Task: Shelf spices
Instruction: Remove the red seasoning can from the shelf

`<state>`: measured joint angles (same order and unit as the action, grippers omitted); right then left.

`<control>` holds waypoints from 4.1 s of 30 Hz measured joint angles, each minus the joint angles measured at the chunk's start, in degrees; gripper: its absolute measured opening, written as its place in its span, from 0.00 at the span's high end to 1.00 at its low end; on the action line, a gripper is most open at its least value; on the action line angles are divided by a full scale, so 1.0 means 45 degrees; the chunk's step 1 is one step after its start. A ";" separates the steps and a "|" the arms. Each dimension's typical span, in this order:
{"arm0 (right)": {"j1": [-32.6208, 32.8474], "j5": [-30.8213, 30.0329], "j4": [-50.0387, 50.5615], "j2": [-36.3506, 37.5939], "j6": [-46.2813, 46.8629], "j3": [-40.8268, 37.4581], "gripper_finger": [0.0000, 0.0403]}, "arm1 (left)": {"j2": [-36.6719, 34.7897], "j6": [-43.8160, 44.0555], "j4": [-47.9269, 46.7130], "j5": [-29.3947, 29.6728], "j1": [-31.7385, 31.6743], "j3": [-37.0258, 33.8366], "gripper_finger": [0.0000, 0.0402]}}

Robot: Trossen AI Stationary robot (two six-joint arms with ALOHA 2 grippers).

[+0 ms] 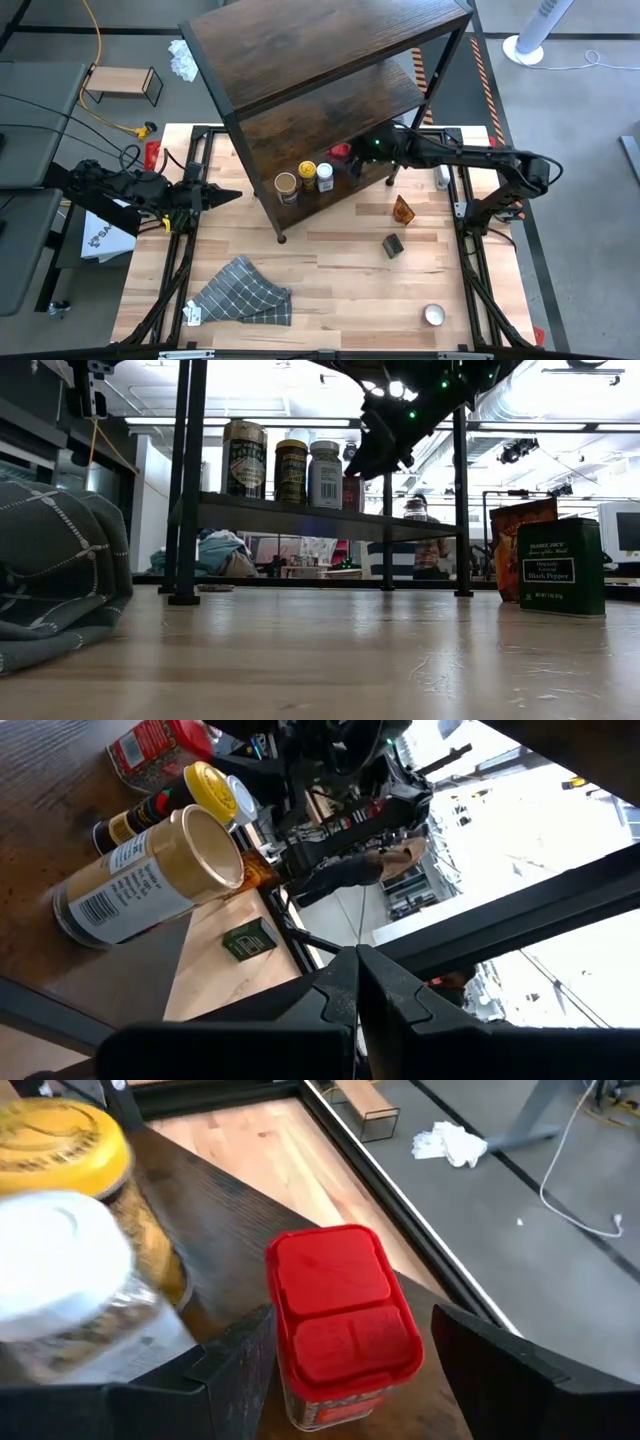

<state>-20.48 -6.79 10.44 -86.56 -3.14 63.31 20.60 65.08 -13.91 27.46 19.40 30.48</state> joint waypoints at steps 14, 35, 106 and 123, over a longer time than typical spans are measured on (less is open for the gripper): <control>-0.0885 0.2464 -0.0310 -0.0446 -0.1968 0.0011 0.35 | 0.0044 0.0535 0.0044 0.0433 0.0000 0.0000 1.00; -0.0313 0.3098 0.0420 -0.0041 -0.1645 -0.0029 0.35 | 0.1367 0.0520 0.1185 0.0702 0.0024 0.0005 1.00; 0.5310 -0.5581 0.1350 0.1330 0.5337 -0.0015 0.35 | 0.1442 -0.0286 0.1148 0.0120 0.0029 0.0005 1.00; 0.5812 -0.4896 -0.1807 0.0037 0.5970 -0.0015 0.35 | 0.1409 -0.0174 0.1149 -0.0712 0.0029 0.0005 1.00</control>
<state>5.67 -28.82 2.31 -86.40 23.73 63.24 26.94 64.29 -8.74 24.26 19.53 30.50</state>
